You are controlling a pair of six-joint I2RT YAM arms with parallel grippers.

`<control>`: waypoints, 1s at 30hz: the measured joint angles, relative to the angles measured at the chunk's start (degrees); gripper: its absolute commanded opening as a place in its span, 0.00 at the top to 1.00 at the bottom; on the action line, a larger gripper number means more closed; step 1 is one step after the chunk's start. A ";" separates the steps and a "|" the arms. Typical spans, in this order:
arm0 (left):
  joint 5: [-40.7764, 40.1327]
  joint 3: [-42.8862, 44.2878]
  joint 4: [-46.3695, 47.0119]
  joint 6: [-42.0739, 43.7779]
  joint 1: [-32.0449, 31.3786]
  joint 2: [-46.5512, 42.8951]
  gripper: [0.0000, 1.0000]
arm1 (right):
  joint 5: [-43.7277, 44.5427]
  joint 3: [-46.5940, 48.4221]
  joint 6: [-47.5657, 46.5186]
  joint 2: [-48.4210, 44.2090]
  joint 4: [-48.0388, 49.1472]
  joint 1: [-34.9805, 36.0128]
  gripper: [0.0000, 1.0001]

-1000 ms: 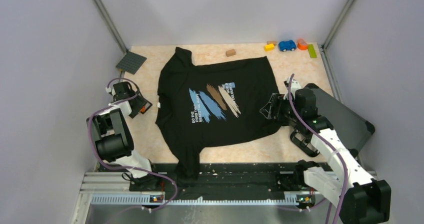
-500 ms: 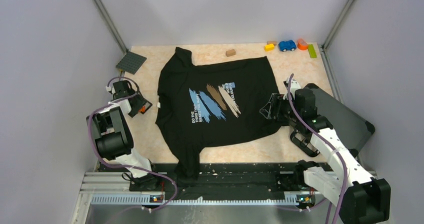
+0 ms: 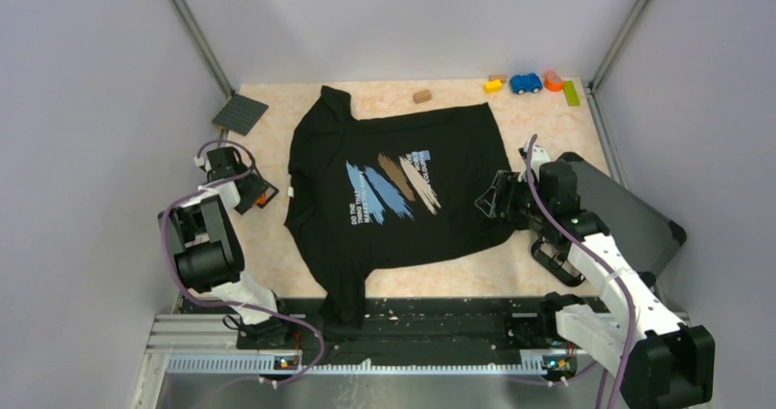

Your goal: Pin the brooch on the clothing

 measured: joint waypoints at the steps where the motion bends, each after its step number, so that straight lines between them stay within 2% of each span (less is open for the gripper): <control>1: -0.04 -0.11 -0.02 0.04 0.00 -0.09 0.41 | 0.00 0.00 0.02 0.02 0.02 0.00 0.34; 11: -0.15 -0.57 -0.09 1.22 -0.02 -0.55 0.40 | -0.04 0.00 0.02 0.04 0.02 0.00 0.34; 17: -0.09 -0.57 -0.37 1.70 0.00 -0.55 0.53 | -0.07 0.00 0.00 0.04 0.00 0.00 0.34; 24: 0.09 -0.83 -1.11 1.84 0.00 -1.09 0.56 | -0.07 0.00 0.00 0.04 0.00 0.00 0.34; 30: 1.14 -2.60 -3.93 1.84 0.00 -6.14 0.59 | -0.07 0.00 0.00 0.04 0.00 0.00 0.34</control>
